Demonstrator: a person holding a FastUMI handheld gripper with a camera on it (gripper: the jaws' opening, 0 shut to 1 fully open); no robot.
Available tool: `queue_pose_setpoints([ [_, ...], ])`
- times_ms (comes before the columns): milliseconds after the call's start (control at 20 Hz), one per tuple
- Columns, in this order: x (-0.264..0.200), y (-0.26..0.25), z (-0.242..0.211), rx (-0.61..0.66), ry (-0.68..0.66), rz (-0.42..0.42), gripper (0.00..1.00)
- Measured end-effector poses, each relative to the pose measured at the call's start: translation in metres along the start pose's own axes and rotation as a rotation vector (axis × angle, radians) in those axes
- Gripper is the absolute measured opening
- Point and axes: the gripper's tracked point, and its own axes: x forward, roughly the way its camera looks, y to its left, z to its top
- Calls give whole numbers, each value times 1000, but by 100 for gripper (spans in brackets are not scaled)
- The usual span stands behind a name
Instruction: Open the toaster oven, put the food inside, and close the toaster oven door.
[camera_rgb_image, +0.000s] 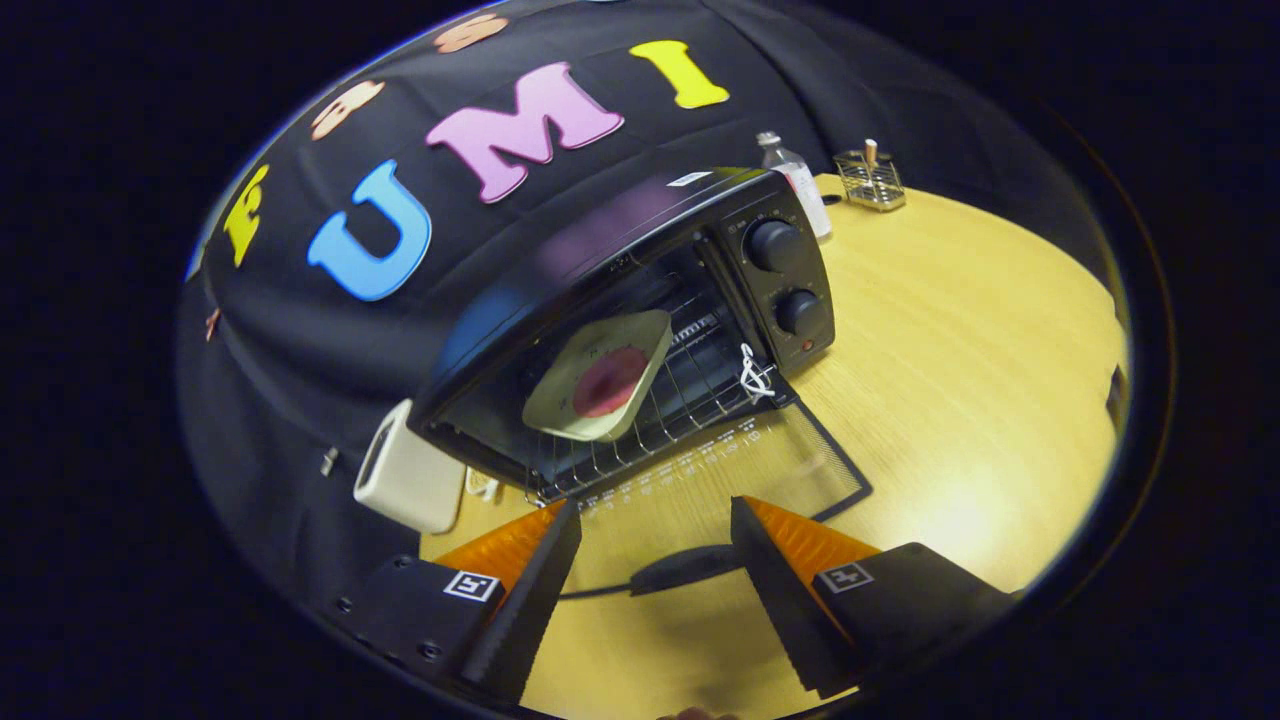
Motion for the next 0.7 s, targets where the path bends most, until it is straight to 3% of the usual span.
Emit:
queue_pose_setpoints([
  [100, -8, -18, 0, -95, -1, -60, 99],
  [350, -19, -37, -13, -288, 35, -97, 99],
  [700, -13, -60, -45, -318, 169, -142, 99],
])
